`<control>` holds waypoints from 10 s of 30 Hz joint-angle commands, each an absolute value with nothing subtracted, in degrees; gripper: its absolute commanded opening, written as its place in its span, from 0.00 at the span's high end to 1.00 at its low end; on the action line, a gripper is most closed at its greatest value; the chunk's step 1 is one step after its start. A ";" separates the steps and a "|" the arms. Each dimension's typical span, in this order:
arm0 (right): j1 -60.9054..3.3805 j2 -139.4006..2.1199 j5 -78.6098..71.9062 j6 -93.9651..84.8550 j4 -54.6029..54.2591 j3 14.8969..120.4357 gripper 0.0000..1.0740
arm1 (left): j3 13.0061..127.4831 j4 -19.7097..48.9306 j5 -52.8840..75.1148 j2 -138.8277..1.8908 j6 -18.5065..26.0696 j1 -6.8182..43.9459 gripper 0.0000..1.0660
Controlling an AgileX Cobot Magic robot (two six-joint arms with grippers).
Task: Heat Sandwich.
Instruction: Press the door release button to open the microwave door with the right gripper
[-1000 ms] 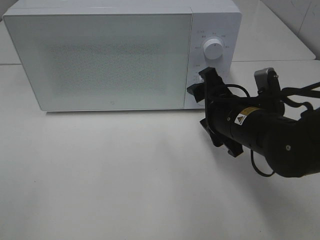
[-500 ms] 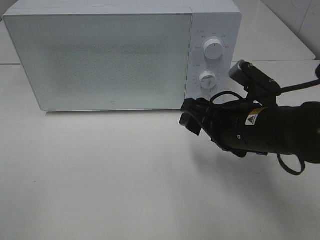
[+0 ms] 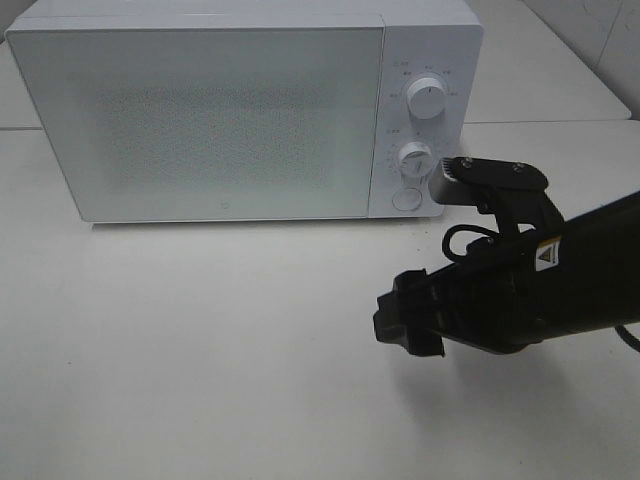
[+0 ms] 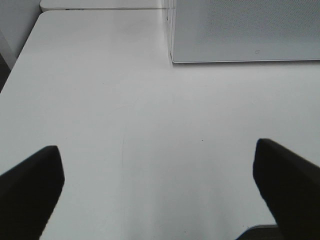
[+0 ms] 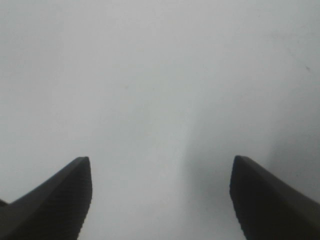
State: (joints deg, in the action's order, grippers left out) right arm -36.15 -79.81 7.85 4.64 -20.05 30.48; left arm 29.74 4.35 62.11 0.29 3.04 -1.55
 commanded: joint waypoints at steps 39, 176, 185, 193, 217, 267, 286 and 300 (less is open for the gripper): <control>-35.92 -26.70 60.33 2.58 -2.75 36.50 0.30 | 29.68 4.98 61.36 1.55 3.21 -1.55 0.08; -22.69 -88.06 -54.77 -11.86 -25.38 16.96 0.30 | 29.68 4.98 61.36 1.20 3.21 -1.55 0.08; -33.35 -95.97 -64.11 -12.43 -33.40 17.02 0.30 | 29.68 4.98 61.36 1.20 3.21 -1.55 0.08; -38.85 -99.52 -64.06 -11.75 -38.50 19.42 0.30 | 29.68 4.98 61.36 1.20 3.21 -1.55 0.08; -40.16 -100.10 -62.68 12.38 -38.96 20.97 0.30 | 29.68 4.98 61.36 1.20 3.21 -1.55 0.08; -39.94 -107.72 -59.36 77.12 -38.79 27.67 1.00 | 29.68 4.98 61.36 1.20 3.21 -1.55 0.08; -32.49 -115.74 -52.14 77.46 -32.83 40.34 1.00 | 29.68 4.98 61.36 1.20 3.21 -1.55 0.08; -30.60 -119.92 -49.50 77.64 -32.54 46.93 1.00 | 29.68 4.98 61.36 1.20 3.21 -1.55 0.08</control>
